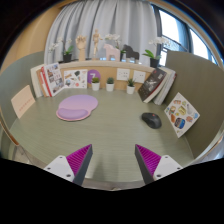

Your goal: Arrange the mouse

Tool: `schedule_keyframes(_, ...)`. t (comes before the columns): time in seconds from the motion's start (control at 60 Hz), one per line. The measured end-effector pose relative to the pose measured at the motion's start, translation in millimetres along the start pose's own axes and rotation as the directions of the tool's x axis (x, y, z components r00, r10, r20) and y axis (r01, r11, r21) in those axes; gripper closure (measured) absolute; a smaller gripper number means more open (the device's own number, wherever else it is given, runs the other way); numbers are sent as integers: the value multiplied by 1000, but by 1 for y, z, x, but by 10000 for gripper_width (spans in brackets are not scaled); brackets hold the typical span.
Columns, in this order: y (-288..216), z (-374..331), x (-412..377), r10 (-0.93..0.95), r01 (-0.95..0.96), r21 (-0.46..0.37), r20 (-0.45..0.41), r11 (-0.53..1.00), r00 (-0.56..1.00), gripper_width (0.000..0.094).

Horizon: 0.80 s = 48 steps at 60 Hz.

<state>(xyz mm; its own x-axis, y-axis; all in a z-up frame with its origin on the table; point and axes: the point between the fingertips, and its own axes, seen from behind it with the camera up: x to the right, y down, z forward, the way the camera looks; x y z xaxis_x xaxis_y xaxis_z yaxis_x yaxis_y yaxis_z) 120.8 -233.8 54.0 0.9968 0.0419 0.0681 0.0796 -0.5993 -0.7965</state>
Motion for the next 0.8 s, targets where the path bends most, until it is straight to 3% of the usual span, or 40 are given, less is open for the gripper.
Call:
schedule_keyframes(0.317,-1,76,151,35,-45,-81,-113,996,993,76)
schedule_keyframes(0.6,-34,154,198,-5,-4,-107,-87,994,996,83)
schedule_keyframes(0.8,-53,192,203,20,-23,-123,-28,992,999,146)
